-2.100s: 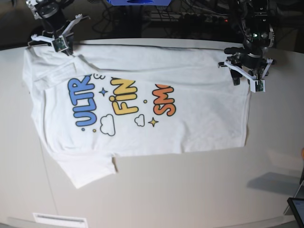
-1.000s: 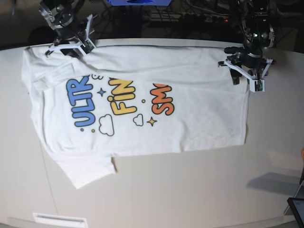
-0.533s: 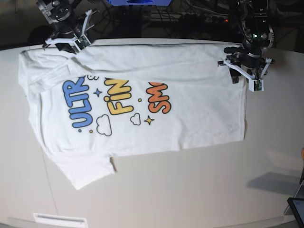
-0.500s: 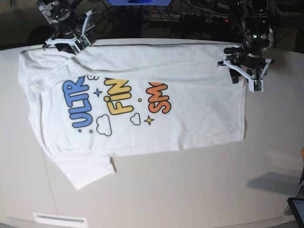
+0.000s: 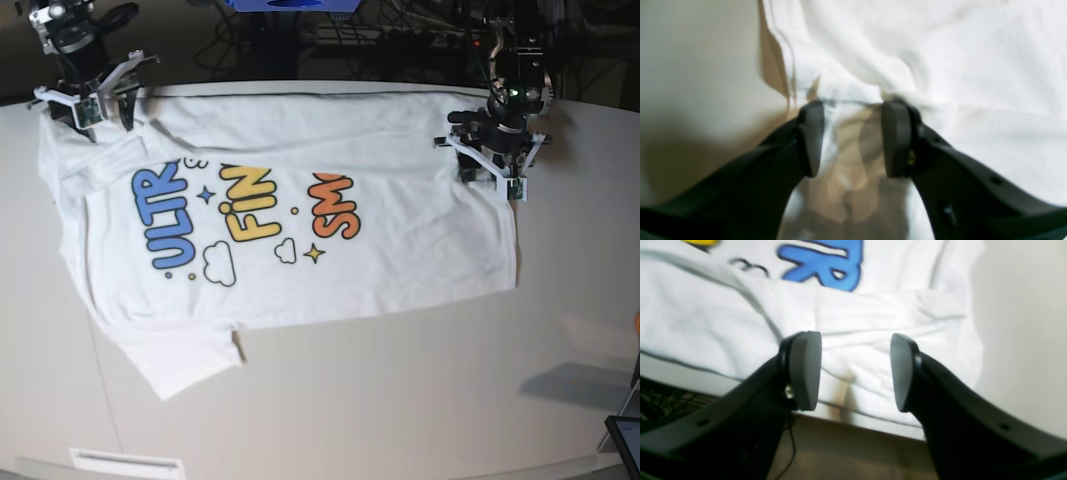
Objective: Fold the T-shirt properly
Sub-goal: 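Shift both grippers along the folded edge, adjusting their grip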
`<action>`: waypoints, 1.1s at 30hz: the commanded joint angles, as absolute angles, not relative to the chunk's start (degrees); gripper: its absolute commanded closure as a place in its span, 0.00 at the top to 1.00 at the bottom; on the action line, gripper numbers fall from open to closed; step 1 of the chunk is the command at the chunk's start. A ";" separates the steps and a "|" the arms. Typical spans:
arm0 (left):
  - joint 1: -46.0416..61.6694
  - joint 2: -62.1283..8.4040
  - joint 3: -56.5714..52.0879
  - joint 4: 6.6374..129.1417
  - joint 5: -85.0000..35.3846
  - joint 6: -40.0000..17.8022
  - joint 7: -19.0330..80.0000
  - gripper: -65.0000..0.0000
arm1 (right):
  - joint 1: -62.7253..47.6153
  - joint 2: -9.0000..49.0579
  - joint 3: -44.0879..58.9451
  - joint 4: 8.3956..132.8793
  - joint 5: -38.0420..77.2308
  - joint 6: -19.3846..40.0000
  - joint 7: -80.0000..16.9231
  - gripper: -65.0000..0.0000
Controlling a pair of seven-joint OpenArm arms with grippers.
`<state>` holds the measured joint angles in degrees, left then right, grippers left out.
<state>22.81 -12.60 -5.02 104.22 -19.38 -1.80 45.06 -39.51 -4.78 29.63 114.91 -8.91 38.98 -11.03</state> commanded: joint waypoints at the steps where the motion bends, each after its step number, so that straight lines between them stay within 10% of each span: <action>1: 22.81 -13.05 -5.32 104.48 -19.38 -2.15 46.20 0.42 | -39.96 -4.79 29.76 115.91 -7.96 40.00 -9.71 0.49; 33: 18.59 -20.09 -5.41 102.99 -19.47 -2.07 46.29 0.42 | -36.62 -5.23 20.88 115.38 -15.78 40.00 -15.08 0.49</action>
<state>19.11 -19.46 -5.13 101.47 -19.55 -2.33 47.44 -36.36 -5.30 20.80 114.58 -16.47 40.47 -16.23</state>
